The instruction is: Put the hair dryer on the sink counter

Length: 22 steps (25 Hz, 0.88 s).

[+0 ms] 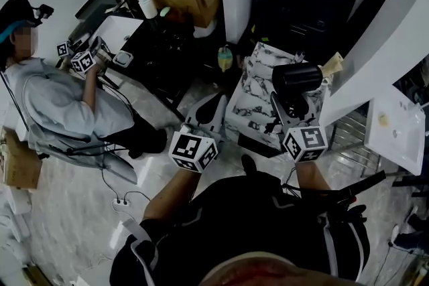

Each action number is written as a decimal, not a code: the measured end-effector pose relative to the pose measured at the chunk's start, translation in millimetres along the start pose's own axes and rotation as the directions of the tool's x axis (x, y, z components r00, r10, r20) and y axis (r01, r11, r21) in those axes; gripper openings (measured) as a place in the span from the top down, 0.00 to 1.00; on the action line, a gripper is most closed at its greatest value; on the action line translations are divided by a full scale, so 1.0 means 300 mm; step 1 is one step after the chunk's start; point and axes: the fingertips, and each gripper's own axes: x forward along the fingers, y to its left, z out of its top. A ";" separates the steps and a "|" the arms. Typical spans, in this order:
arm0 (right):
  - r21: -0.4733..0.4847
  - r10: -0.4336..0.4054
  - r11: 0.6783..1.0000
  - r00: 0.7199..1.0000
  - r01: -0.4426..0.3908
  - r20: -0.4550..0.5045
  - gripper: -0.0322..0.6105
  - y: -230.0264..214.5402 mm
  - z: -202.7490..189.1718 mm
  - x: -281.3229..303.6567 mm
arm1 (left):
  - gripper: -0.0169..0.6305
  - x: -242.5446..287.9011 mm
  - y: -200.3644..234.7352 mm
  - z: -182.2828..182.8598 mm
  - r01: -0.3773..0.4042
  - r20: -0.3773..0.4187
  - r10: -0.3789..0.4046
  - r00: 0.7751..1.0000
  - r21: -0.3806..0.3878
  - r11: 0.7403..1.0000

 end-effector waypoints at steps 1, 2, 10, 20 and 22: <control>-0.006 0.007 1.000 1.000 -0.007 -0.009 0.54 -0.013 -0.010 0.021 | 0.97 0.022 0.010 -0.002 -0.007 -0.002 0.007 1.000 0.000 1.000; -0.015 0.014 1.000 1.000 -0.014 -0.017 0.53 -0.026 -0.020 0.041 | 0.97 0.045 0.019 -0.003 -0.013 -0.002 0.013 1.000 0.003 1.000; -0.037 0.115 0.992 0.990 -0.119 -0.087 0.54 -0.073 -0.150 0.165 | 0.96 0.172 0.083 -0.086 -0.066 -0.040 0.066 0.997 -0.015 0.998; -0.055 0.237 0.967 0.954 -0.251 -0.184 0.54 -0.075 -0.342 0.265 | 0.96 0.259 0.128 -0.218 -0.093 -0.099 0.090 0.991 -0.029 0.995; -0.056 0.253 0.962 0.946 -0.269 -0.205 0.54 -0.078 -0.381 0.287 | 0.96 0.275 0.145 -0.248 -0.104 -0.112 0.099 0.989 -0.038 0.994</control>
